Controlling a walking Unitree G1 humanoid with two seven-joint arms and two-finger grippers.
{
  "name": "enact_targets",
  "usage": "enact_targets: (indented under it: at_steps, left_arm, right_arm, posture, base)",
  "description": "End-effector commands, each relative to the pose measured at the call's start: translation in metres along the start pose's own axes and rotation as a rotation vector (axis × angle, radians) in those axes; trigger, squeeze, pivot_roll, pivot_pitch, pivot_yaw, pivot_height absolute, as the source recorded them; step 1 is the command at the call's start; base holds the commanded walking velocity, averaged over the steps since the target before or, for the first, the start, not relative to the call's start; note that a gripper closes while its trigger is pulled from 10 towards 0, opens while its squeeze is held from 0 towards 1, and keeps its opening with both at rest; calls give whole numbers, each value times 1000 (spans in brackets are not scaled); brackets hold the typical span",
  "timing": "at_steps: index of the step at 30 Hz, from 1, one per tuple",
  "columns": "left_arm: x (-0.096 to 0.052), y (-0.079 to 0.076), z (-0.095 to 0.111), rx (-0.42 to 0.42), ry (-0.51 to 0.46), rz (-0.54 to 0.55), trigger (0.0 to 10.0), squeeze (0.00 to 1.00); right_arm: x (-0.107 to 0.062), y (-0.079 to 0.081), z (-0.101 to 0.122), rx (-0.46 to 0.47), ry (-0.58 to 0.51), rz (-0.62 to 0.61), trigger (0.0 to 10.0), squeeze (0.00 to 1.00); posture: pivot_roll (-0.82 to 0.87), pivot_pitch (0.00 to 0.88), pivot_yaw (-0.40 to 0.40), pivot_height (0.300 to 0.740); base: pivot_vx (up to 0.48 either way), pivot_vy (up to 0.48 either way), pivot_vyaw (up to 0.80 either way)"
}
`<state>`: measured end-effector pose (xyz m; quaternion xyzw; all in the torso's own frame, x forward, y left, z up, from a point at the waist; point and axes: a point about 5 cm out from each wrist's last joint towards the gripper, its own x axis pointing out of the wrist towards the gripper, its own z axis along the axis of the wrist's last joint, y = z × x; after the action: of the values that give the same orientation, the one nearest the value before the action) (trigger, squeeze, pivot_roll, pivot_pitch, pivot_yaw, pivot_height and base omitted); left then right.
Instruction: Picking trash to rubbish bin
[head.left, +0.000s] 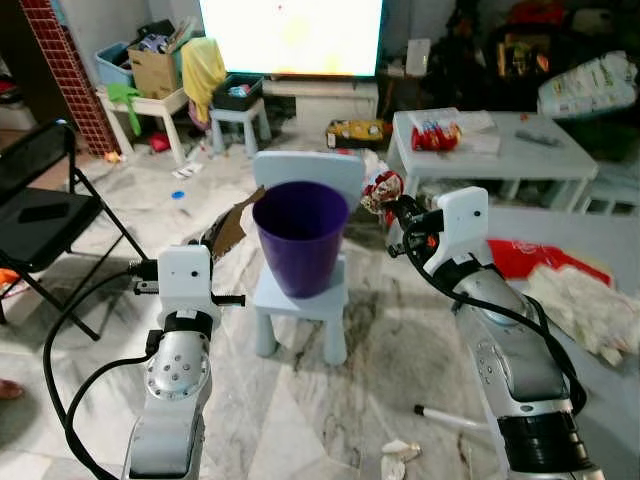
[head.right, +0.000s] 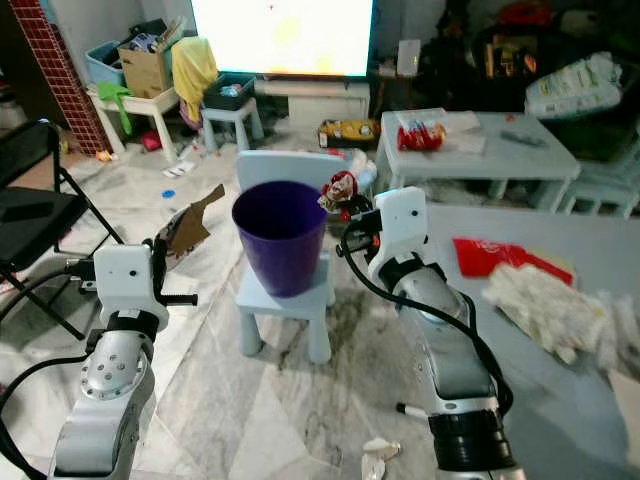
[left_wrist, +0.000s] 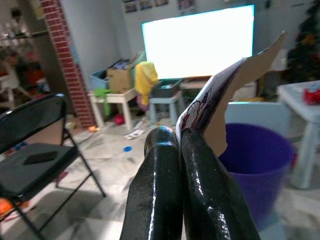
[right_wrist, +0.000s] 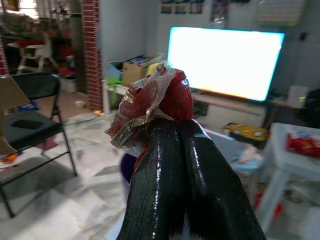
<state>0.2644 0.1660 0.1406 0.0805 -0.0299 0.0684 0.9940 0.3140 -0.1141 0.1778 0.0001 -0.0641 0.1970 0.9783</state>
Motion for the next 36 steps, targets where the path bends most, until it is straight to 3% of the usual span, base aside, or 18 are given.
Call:
enact_targets:
  at_steps: [1, 31, 36]
  left_arm:
    - [1, 4, 3, -3, -7, 11, 10000, 0]
    - [0, -3, 1, -100, -2, 27, 10000, 0]
    - [0, -3, 0, -102, 6, 27, 10000, 0]
  right_arm:
    - [3, 6, 5, 0, -15, 22, 0, 0]
    - [1, 6, 3, -3, -3, 36, 0, 0]
    - [1, 7, 4, -2, -3, 36, 0, 0]
  posture:
    - [111, 0, -28, 740]
    - [105, 0, -36, 740]
    - [104, 0, -37, 740]
  base:
    - [386, 0, 0]
    - [34, 0, 0]
    - [0, 334, 0]
